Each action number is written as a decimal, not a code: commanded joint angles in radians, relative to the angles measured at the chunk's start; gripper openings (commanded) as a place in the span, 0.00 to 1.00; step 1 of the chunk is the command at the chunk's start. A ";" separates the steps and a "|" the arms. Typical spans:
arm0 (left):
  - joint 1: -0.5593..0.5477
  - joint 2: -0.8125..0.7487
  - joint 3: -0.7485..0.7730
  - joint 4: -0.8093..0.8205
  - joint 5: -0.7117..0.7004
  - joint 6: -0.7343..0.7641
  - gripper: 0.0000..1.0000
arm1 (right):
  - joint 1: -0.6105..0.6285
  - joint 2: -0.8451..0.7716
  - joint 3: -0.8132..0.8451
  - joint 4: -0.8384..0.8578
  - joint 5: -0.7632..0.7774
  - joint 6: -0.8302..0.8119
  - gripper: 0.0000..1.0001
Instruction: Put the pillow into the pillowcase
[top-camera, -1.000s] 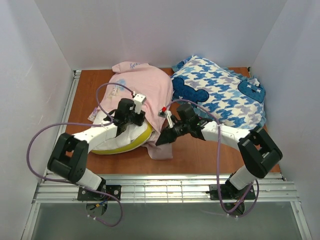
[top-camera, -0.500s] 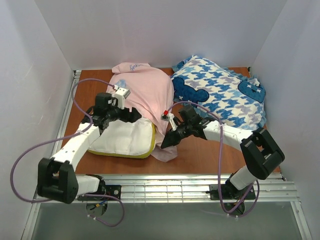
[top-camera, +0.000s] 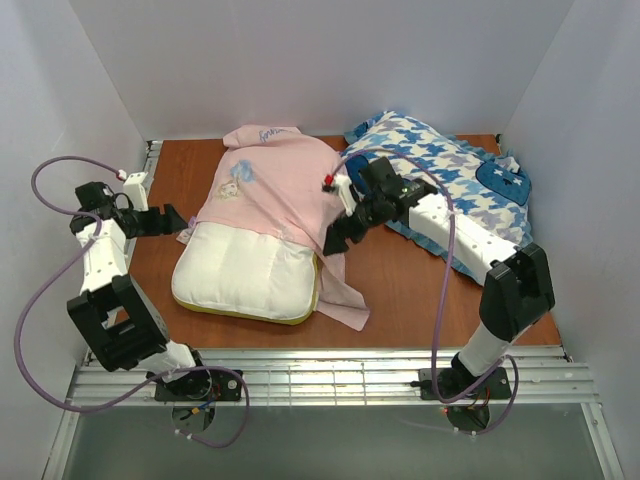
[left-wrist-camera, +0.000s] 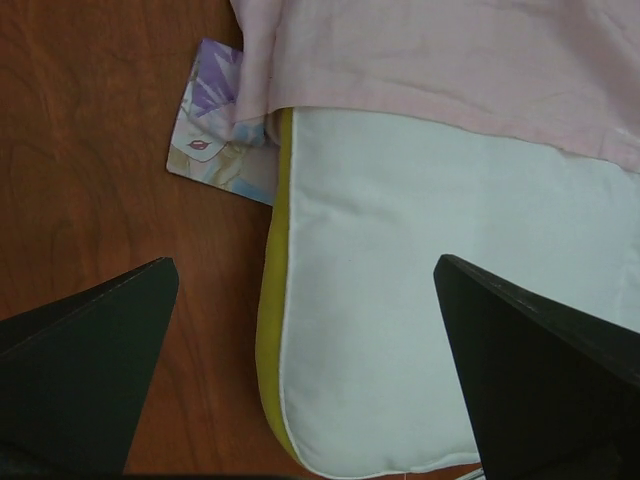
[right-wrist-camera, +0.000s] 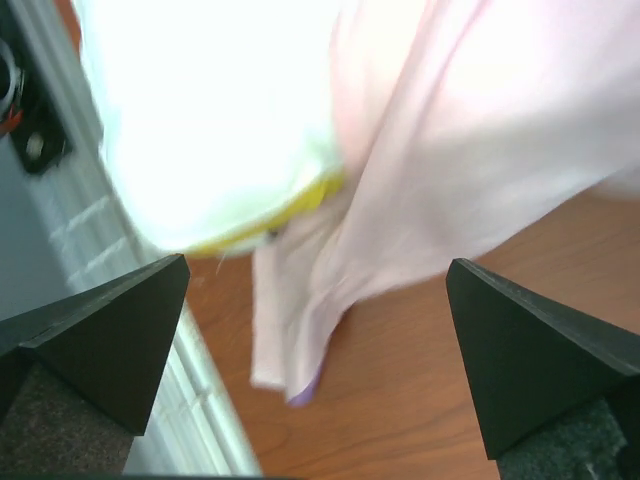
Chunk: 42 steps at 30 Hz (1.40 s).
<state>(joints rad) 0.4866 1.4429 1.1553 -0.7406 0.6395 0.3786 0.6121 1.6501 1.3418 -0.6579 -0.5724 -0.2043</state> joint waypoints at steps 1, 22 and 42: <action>0.023 0.027 0.075 -0.075 0.084 0.068 0.98 | 0.040 0.045 0.256 -0.068 0.170 -0.047 0.98; 0.184 0.074 0.057 -0.048 0.163 0.011 0.98 | 0.486 0.899 0.780 0.037 0.608 -0.110 0.96; -0.037 0.326 0.054 -0.101 0.269 0.370 0.93 | 0.236 0.191 0.129 0.495 0.019 0.163 0.01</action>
<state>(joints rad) 0.4904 1.7859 1.2087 -0.7509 0.8158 0.6071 0.8864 1.8702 1.4696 -0.2485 -0.5236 -0.1047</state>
